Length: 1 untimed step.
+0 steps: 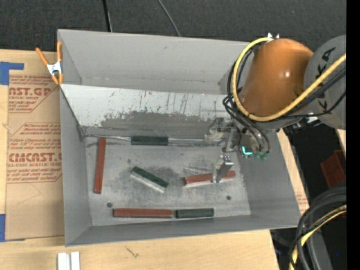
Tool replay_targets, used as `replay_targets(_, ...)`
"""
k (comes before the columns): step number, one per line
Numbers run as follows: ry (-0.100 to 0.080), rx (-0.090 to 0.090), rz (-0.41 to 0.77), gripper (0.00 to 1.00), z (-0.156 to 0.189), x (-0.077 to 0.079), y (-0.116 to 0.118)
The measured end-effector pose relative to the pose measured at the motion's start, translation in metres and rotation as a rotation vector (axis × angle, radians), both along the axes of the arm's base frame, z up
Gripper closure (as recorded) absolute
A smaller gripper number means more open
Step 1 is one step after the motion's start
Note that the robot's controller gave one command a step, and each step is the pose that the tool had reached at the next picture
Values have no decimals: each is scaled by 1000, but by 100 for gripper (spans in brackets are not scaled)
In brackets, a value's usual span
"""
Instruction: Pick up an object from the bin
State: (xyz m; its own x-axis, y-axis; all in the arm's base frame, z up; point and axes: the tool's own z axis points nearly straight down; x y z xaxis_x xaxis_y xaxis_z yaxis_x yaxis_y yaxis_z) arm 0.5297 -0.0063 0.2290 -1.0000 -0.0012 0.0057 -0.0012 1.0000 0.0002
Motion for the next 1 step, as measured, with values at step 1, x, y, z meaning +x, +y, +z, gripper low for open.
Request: replay_targets(1,-7,0,0,0,3,2,0)
